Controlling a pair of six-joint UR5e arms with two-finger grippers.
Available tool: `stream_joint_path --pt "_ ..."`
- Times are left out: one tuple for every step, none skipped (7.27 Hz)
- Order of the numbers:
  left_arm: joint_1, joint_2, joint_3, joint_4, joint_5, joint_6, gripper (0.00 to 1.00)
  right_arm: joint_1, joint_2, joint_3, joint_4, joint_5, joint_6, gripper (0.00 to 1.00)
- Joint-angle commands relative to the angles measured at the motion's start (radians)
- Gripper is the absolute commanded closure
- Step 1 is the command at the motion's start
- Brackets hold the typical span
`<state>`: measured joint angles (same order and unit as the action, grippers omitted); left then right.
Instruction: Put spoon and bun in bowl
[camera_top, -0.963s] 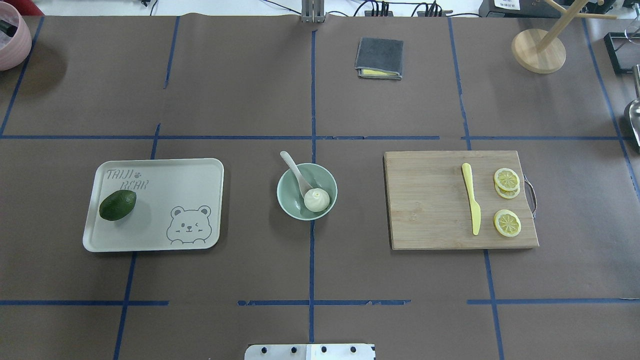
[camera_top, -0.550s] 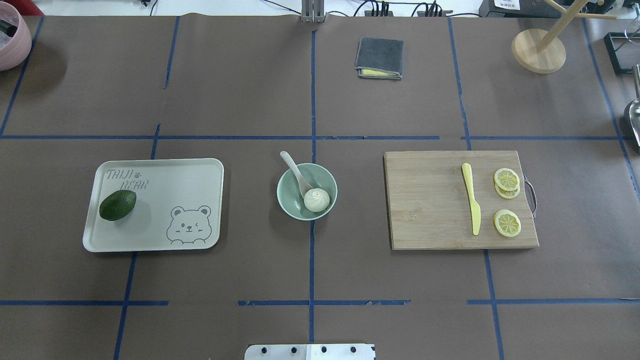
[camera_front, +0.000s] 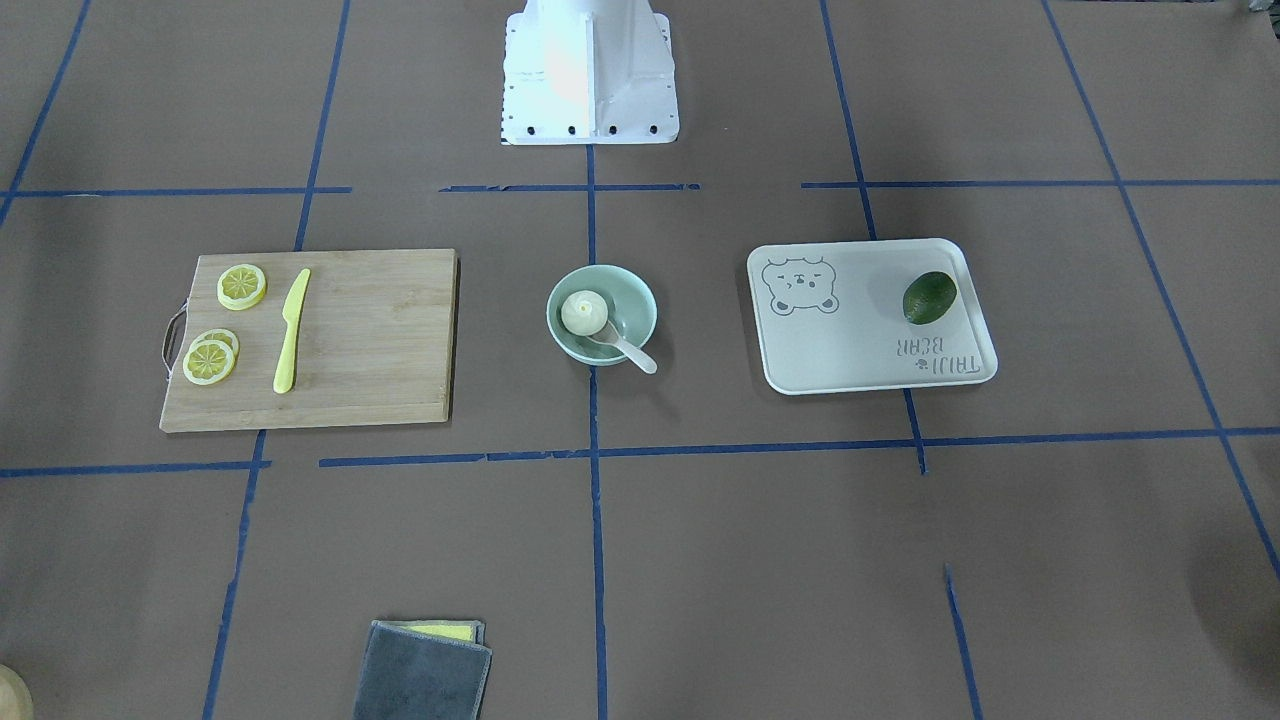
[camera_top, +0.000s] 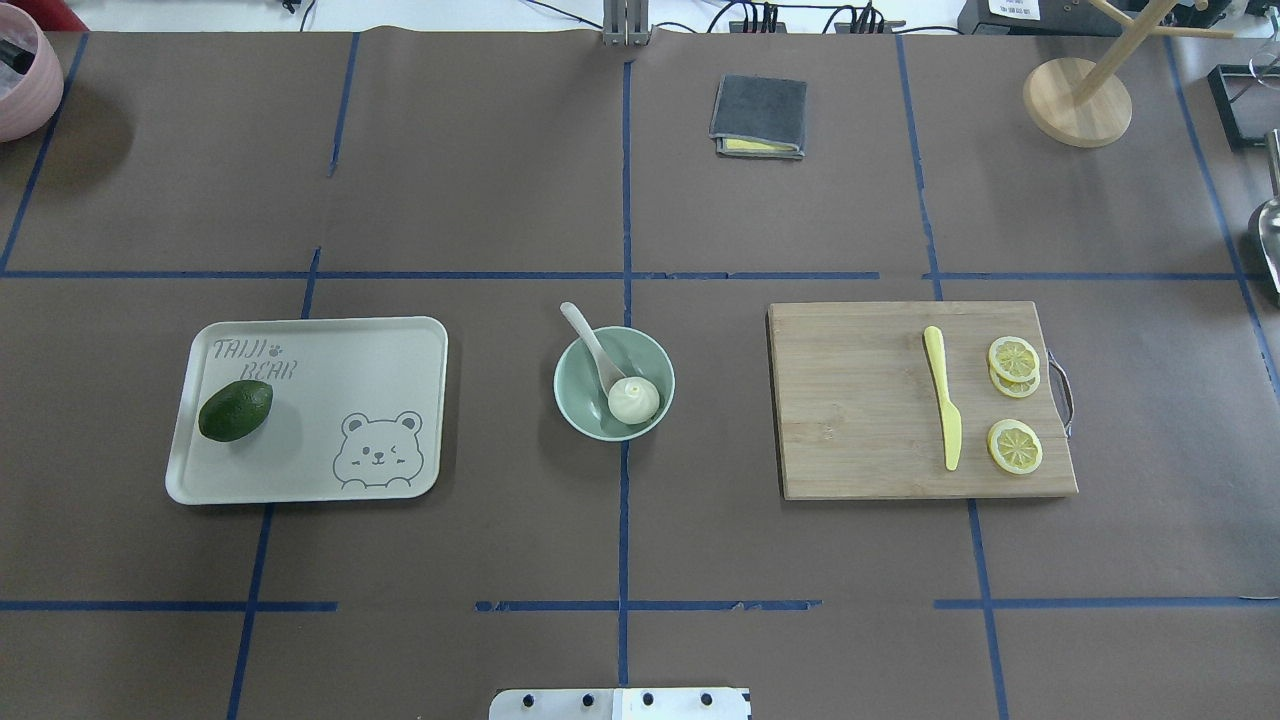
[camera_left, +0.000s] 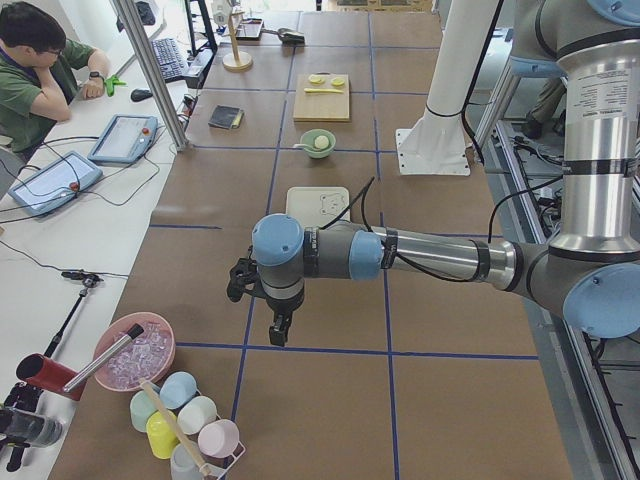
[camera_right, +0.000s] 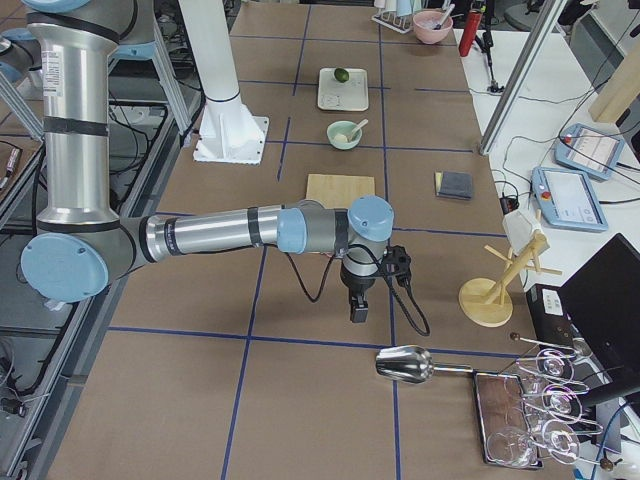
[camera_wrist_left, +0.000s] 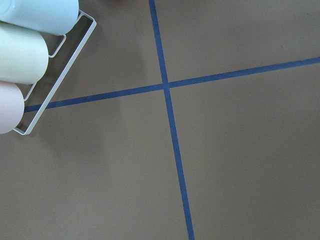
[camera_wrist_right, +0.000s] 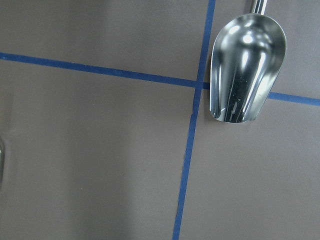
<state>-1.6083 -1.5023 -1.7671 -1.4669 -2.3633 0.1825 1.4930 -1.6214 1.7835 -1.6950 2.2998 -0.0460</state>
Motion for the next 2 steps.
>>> stream_joint_path --pt "0.001 -0.001 0.0 -0.001 -0.001 0.0 0.0 0.0 0.0 -0.001 0.0 0.0 0.0 0.0" --pt "0.001 -0.001 0.0 -0.001 -0.001 0.0 0.0 0.0 0.0 -0.001 0.0 0.0 0.0 0.0"
